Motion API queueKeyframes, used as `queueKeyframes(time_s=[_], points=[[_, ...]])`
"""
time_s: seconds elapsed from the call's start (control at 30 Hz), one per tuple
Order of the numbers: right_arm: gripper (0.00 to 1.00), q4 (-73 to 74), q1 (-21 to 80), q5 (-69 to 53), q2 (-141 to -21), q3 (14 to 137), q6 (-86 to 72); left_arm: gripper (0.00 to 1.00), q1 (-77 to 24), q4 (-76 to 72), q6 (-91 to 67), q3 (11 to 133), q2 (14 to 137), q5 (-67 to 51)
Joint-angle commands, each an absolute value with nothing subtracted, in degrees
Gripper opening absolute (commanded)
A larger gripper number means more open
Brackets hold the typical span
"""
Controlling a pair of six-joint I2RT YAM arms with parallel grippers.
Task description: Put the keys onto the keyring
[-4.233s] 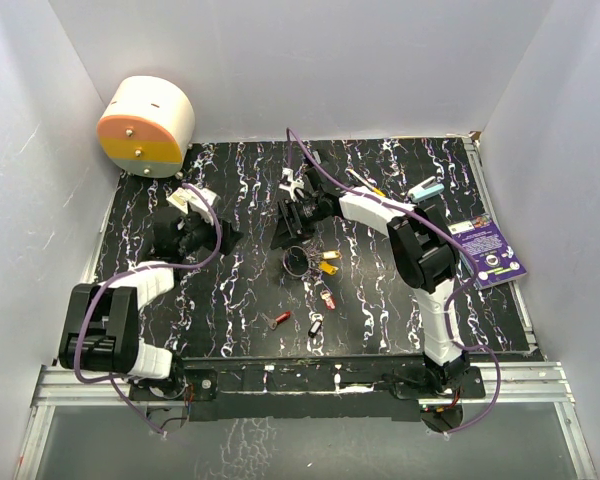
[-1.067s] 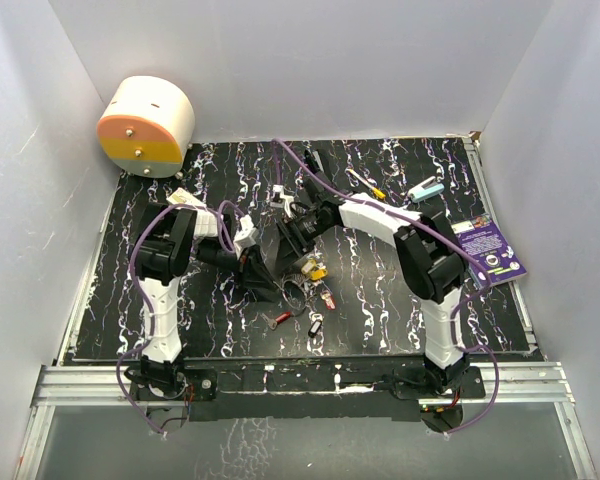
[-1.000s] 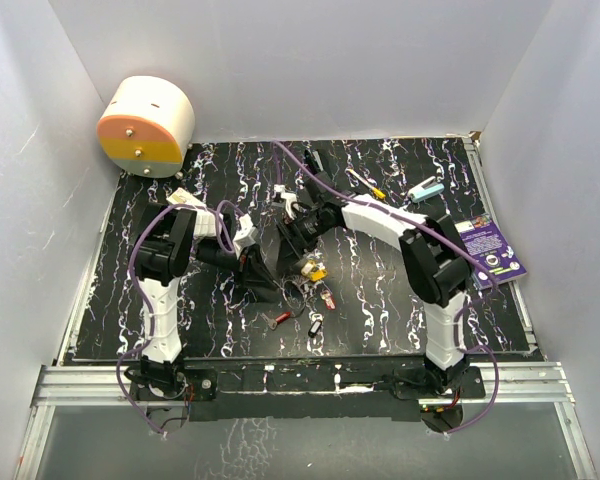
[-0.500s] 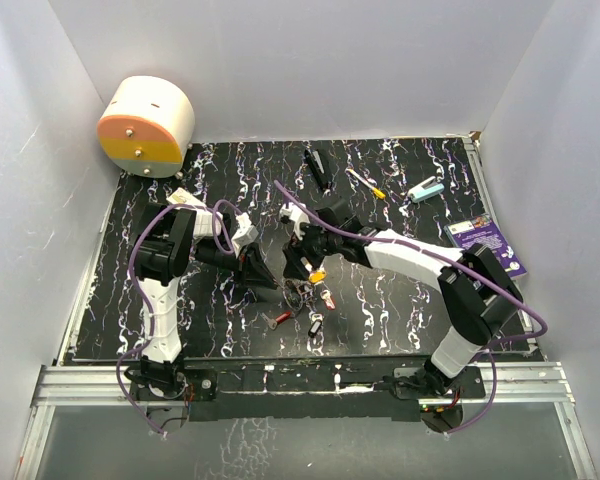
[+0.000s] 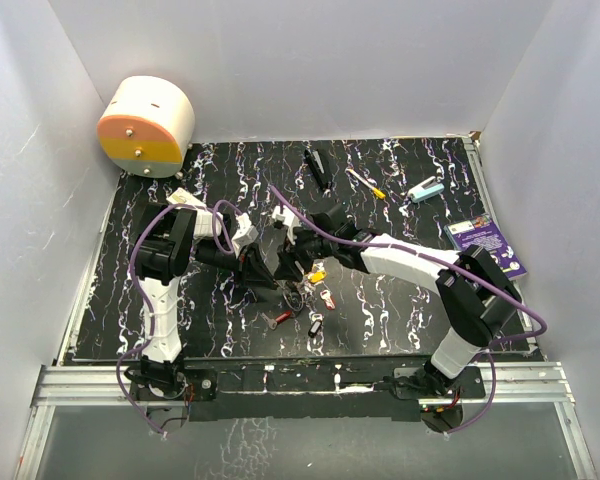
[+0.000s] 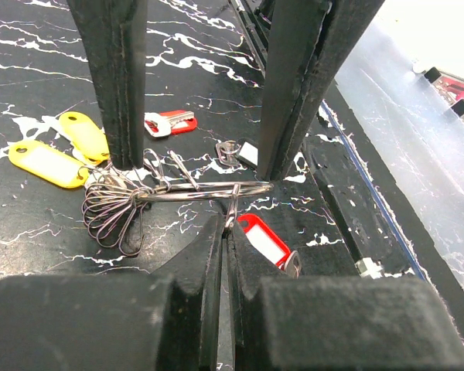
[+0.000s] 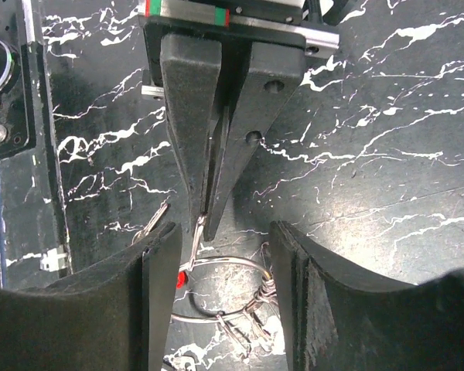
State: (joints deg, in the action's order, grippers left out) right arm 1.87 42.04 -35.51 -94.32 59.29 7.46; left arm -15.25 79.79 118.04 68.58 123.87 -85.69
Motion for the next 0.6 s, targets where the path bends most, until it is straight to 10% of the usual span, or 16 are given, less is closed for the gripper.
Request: queueKeyframes(time_s=[0.0, 0.57], points=[[0.53, -2.4, 42.2, -38.5, -93.5, 58.5, 9.2, 0.00, -15.2, 81.1, 124.7, 69.1, 123.2, -87.2], [0.49, -4.1, 42.4, -41.5, -96.4, 57.7, 8.7, 0.00, -15.1, 81.1, 124.5, 69.1, 123.6, -87.1]])
